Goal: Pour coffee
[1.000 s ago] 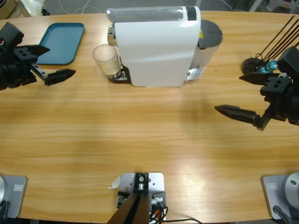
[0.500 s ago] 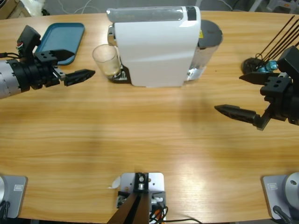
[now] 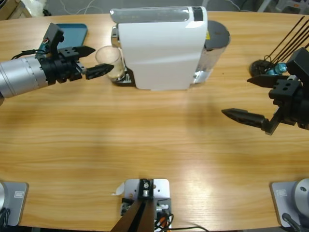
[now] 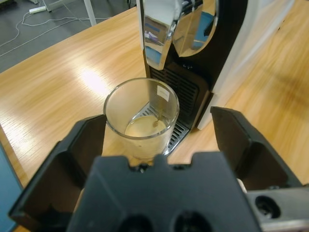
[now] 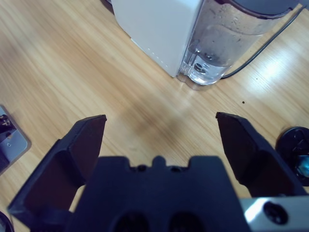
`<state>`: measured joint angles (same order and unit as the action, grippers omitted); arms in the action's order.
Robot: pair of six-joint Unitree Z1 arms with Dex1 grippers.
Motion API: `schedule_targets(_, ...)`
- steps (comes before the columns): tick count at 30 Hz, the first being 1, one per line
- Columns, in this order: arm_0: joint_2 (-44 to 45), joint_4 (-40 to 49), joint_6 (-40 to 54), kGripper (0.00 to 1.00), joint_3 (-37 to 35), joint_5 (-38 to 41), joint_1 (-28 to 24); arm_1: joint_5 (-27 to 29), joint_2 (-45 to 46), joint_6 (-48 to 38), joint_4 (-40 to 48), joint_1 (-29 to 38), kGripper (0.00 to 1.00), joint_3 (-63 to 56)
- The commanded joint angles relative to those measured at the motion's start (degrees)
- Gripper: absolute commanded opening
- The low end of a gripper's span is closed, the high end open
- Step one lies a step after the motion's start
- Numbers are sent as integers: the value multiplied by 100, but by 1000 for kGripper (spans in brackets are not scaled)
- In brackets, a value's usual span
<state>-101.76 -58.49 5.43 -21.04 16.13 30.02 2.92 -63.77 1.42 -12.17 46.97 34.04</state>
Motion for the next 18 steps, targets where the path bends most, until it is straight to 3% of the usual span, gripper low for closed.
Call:
schedule_targets(1,-552,-256,-35,929,144,270,-299,-11,-215,-55,39,58,1000,-143)
schedule_targets(18,-871,-332,-153,938,-221,744,-533,-20,-284,-63,65,58,1000,-143)
